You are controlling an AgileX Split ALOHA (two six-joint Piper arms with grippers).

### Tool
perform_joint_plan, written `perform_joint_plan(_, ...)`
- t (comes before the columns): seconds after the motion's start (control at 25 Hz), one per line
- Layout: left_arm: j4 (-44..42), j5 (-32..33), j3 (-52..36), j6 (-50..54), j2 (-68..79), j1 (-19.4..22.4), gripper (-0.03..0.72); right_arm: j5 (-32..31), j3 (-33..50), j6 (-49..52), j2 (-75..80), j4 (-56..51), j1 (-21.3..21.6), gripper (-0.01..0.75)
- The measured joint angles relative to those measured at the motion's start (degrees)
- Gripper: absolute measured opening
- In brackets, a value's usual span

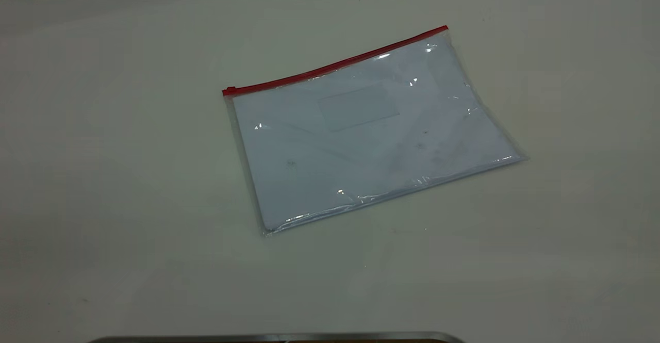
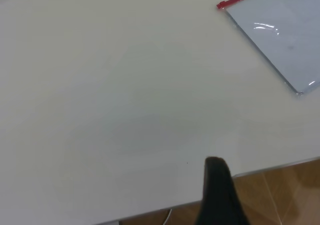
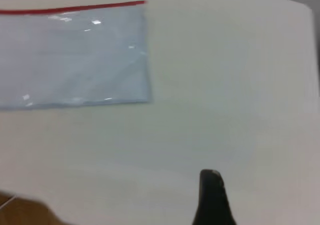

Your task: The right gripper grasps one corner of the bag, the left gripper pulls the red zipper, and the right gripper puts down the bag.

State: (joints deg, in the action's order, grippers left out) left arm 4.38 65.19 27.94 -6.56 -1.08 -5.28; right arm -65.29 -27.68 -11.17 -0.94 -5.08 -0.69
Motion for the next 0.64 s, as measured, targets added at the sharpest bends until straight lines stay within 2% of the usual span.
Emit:
perform_joint_plan(0.24, 0.00, 0.00, 0.00, 0.00, 0.00, 0.00, 0.565, 0.26, 0.00, 6.43, 0.00, 4.42, 0.00, 0.560)
perform_joint_plan(0.64, 0.04, 0.00, 0.00, 0.00, 0.00, 0.00, 0.565, 0.26, 0.10, 7.02, 0.00, 4.68, 0.00, 0.560)
